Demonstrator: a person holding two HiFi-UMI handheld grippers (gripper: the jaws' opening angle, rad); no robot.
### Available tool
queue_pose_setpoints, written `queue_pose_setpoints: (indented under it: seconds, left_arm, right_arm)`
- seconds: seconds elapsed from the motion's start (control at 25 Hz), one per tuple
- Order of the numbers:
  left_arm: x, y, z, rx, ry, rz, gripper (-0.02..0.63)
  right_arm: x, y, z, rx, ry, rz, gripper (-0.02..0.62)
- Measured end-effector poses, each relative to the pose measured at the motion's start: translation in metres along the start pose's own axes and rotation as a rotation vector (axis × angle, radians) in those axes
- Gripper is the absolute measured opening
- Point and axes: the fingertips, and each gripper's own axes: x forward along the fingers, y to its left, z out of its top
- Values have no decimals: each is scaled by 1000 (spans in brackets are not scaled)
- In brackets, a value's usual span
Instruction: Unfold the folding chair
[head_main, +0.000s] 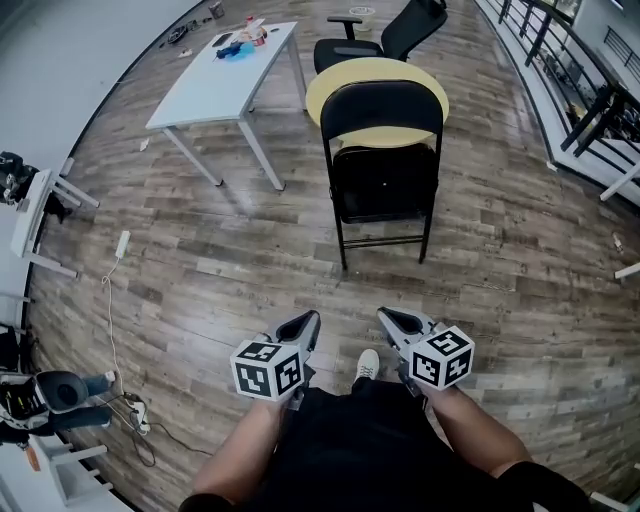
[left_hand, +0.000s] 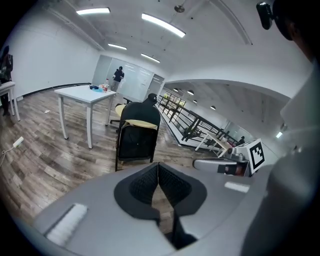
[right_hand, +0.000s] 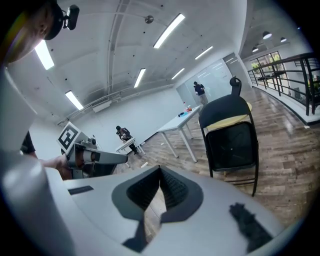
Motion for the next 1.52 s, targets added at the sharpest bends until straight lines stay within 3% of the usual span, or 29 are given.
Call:
queue_pose_setpoints:
  seconds: [0.6, 0.88, 1.24, 1.52]
  left_arm:
    - [-5, 24, -1, -7, -7, 97, 11]
    - [-13, 40, 2, 8, 0, 119, 11]
    - [1, 49, 21, 46, 9, 70, 11]
    - [5, 85, 34, 52, 23, 51, 11]
  right_arm:
    - [16, -5, -5, -22, 51, 62, 5]
    - [22, -9, -2, -4, 29, 37, 5]
    - [32, -18, 1, 28, 19, -23, 5]
    - [63, -18, 14, 40, 28, -67, 5]
